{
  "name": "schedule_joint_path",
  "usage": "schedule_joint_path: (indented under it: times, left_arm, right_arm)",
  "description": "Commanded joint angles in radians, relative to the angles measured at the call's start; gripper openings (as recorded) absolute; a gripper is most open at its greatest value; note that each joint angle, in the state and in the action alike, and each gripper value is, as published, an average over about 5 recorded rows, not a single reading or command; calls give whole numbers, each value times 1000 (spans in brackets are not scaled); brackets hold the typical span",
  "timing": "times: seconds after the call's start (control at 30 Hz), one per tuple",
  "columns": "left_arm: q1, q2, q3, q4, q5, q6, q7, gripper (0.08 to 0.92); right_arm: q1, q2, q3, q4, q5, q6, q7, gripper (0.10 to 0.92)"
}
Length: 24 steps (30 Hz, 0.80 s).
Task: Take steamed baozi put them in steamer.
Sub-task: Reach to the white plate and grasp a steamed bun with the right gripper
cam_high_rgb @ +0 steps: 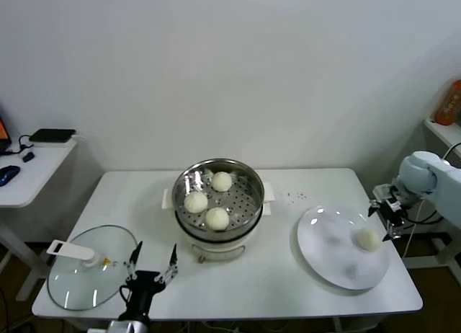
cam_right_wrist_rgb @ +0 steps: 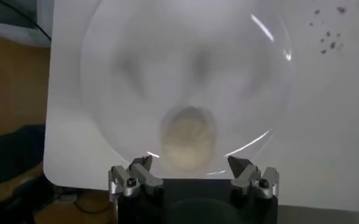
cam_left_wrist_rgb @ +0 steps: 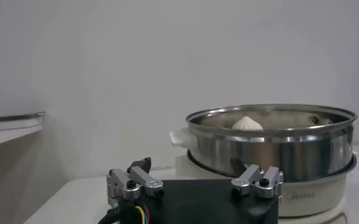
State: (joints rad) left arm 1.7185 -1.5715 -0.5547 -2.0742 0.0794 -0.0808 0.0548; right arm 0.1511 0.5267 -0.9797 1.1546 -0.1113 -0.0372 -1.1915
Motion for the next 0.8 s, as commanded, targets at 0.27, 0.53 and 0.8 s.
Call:
schedule_joint_path:
  times: [0.27,0.53,0.8]
  left_arm:
    - [8,0,0,6,12,-2,-1,823]
    - [14,2,-4,6,12,-2,-1,823]
    - [13,1,-3,10,12,-2,-1,823]
  right_arm:
    - [-199,60,227,-153,-39,22,54,823]
    - [-205,88,221,-165,-34,17,57,823]
    - [-205,111,222,-189,-37,21,62,823]
